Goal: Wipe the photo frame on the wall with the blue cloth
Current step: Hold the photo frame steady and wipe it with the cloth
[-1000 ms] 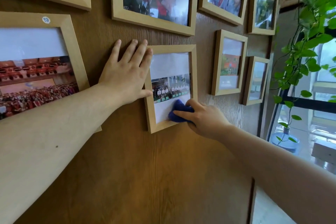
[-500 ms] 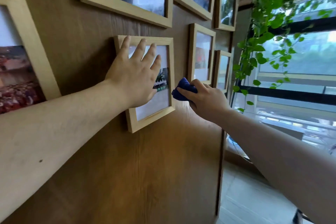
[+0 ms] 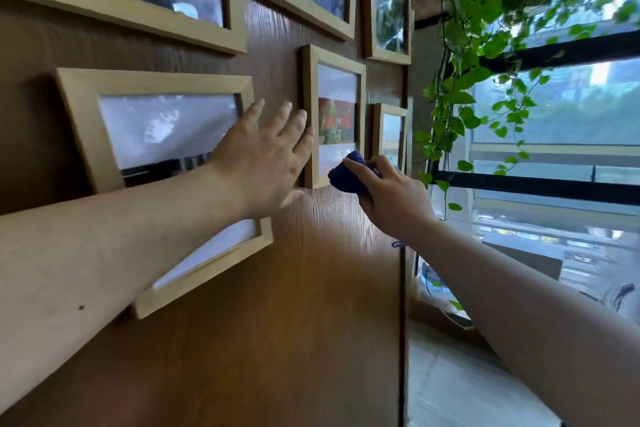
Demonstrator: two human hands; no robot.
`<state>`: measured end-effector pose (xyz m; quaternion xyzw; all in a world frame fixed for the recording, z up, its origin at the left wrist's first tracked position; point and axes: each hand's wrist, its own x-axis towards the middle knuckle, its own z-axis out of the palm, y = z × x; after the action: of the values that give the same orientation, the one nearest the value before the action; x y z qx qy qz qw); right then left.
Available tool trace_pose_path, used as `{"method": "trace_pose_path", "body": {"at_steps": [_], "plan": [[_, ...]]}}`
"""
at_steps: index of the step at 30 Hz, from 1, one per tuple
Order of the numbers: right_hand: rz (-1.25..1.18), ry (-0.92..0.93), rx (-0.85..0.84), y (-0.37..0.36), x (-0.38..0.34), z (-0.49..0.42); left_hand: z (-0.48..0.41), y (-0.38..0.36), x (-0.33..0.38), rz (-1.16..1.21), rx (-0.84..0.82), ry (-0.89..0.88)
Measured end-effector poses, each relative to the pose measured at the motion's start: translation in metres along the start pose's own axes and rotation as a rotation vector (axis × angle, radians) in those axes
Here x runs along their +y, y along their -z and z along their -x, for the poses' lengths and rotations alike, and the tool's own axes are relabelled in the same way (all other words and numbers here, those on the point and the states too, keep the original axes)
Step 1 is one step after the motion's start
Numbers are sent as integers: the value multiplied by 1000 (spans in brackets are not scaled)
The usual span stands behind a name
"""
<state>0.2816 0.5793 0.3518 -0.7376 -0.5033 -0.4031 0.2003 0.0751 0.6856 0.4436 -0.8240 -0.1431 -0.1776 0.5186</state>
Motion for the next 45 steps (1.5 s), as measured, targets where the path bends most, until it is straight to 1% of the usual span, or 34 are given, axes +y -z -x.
{"method": "trace_pose_path", "body": {"at_steps": [4,9,13,18,22,24,27,29,31,35,37,39,42,43,45], "plan": [[-71,-18,44,-21,34,-33,-46,-13,6,-24,-55,28],[-162,-18,116,-39,58,-75,-87,-26,-2,-39,-53,148],[-230,30,166,-47,60,-115,-101,-39,-2,-83,-57,238],[-336,58,330,-43,50,-154,-115,-44,-3,-91,-14,330],[-280,140,382,-52,58,-157,-117,-45,-1,-71,-13,339],[-282,92,369,-58,73,-160,-117,-44,0,-62,-10,337],[-316,-60,326,-66,95,-164,-116,-43,-1,-53,-20,335],[-318,-100,297,-66,100,-163,-116,-42,0,-50,-31,336],[-338,-58,276,-62,92,-160,-116,-42,1,-43,-34,341],[-310,159,267,-50,64,-150,-116,-42,1,-33,-27,346],[-261,231,257,-50,63,-145,-116,-43,1,-29,-17,344],[-206,212,242,-55,73,-141,-116,-43,0,-21,-10,345],[-197,47,190,-66,93,-132,-116,-43,0,-14,-12,341],[-197,25,169,-69,96,-128,-116,-44,-1,-14,-15,338],[-211,80,150,-68,91,-122,-115,-46,-2,-20,-22,326]]}}
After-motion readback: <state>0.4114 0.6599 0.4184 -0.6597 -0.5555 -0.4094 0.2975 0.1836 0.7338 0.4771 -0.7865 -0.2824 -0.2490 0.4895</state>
